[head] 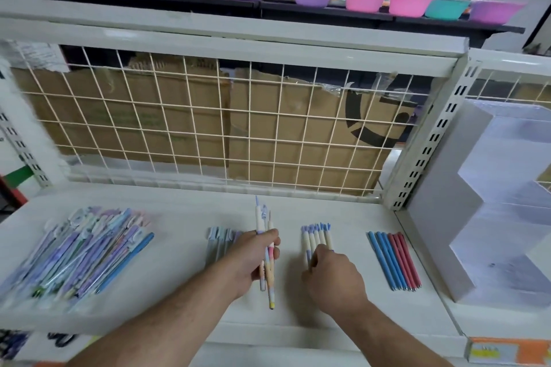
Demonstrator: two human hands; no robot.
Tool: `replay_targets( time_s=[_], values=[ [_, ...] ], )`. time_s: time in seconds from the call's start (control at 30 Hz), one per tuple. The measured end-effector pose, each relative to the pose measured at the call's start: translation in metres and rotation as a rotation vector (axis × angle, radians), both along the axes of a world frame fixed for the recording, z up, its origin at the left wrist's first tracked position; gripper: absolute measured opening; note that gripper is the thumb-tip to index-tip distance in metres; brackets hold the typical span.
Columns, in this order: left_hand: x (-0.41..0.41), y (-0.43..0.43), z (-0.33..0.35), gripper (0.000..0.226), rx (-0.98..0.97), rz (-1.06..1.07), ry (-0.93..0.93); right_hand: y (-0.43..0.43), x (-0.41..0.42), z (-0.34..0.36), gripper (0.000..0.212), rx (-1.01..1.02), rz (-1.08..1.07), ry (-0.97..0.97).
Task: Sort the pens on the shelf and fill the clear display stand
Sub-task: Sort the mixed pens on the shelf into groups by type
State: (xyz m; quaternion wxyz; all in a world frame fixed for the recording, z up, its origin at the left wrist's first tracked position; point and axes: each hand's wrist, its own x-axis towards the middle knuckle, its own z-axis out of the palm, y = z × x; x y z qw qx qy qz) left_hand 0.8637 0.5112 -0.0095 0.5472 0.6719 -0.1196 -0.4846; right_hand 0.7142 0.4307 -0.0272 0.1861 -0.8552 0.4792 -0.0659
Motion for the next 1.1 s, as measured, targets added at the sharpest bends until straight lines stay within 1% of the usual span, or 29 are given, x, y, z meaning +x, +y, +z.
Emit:
replay_targets(
  time_s=[0.07, 0.17, 0.2, 0.27, 0.33, 0.4, 0.43, 0.5, 0.57, 0.7, 0.8, 0.87, 0.93, 1.03, 1.1],
  values=[
    [0.001, 0.001, 0.001, 0.016, -0.021, -0.025, 0.023, 0.003, 0.001, 0.0, 0.01, -0.028, -0.005, 0.023],
    [0.0, 0.003, 0.004, 0.013, -0.071, -0.033, 0.128, 0.008, 0.001, 0.004, 0.012, -0.018, -0.036, -0.01],
    [-0.001, 0.004, 0.004, 0.011, -0.084, -0.032, 0.153, 0.01, 0.001, 0.007, 0.011, 0.009, -0.043, -0.066],
    [-0.003, 0.003, 0.004, 0.008, -0.09, -0.031, 0.156, 0.015, 0.002, 0.013, 0.009, 0.087, -0.028, -0.262],
    [-0.005, 0.002, 0.004, 0.008, -0.078, -0.04, 0.132, 0.022, 0.005, 0.02, 0.016, 0.165, 0.019, -0.441],
    [-0.008, 0.001, 0.004, 0.007, -0.068, -0.067, 0.107, 0.03, 0.008, 0.025, 0.018, 0.274, 0.062, -0.549],
    [-0.009, 0.001, 0.004, 0.011, -0.067, -0.079, 0.1, 0.034, 0.01, 0.027, 0.018, 0.319, 0.082, -0.568],
    [-0.012, 0.0, 0.004, 0.021, -0.079, -0.094, 0.116, 0.04, 0.012, 0.029, 0.014, 0.37, 0.109, -0.563],
    [-0.016, 0.0, 0.004, 0.029, -0.082, -0.106, 0.147, 0.041, 0.012, 0.029, 0.015, 0.379, 0.092, -0.545],
    [-0.022, 0.002, 0.002, 0.032, -0.061, -0.142, 0.131, 0.041, 0.011, 0.029, 0.019, 0.327, 0.032, -0.464],
    [-0.027, 0.002, 0.003, 0.034, -0.092, -0.175, 0.203, 0.043, 0.01, 0.029, 0.015, 0.346, -0.035, -0.448],
    [-0.027, -0.001, 0.004, 0.029, -0.096, -0.123, 0.219, 0.04, 0.006, 0.029, 0.013, 0.384, -0.115, -0.498],
    [-0.024, -0.003, 0.003, 0.029, -0.05, -0.017, 0.221, 0.033, 0.0, 0.029, 0.013, 0.339, -0.192, -0.492],
    [-0.019, -0.003, 0.0, 0.033, -0.033, 0.086, 0.228, 0.019, -0.011, 0.024, 0.024, 0.172, -0.233, -0.321],
    [-0.018, -0.002, -0.001, 0.032, -0.034, 0.118, 0.242, 0.012, -0.017, 0.019, 0.028, 0.107, -0.226, -0.207]
  ],
)
